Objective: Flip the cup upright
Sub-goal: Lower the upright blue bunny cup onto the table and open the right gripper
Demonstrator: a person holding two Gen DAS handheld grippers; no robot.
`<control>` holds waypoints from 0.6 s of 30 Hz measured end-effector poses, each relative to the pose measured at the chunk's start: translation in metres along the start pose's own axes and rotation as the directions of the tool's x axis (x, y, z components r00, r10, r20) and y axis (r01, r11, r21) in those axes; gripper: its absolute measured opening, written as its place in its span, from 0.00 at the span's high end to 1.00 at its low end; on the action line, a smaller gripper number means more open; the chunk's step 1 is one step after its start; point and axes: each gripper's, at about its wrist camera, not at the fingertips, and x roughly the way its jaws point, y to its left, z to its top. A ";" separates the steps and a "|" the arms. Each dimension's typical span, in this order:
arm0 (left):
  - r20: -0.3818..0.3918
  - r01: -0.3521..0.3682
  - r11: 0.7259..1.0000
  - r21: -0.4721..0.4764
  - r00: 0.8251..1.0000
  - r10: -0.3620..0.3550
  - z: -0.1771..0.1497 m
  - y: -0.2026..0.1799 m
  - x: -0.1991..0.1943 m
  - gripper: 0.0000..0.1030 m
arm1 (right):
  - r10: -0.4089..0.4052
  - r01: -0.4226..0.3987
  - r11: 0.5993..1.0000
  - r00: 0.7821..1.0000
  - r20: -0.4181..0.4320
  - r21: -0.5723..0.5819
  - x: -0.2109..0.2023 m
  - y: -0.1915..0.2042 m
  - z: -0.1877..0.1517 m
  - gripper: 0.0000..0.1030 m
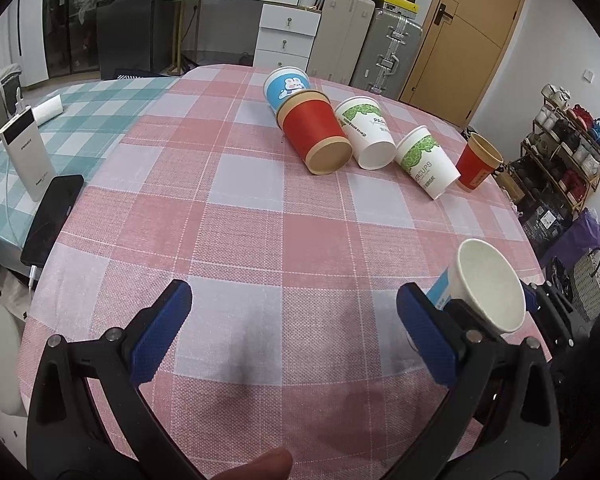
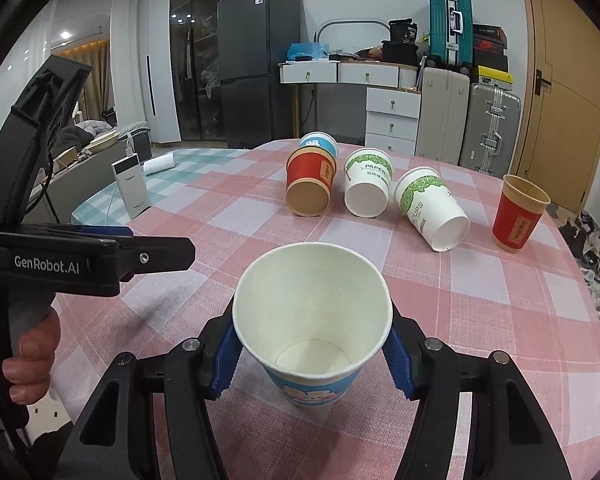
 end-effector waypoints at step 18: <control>0.026 -0.005 0.999 0.036 1.000 0.004 -0.008 -0.026 -0.035 0.01 | 0.082 -0.074 0.991 0.995 -0.065 0.109 -0.049 -0.021 -0.027 0.11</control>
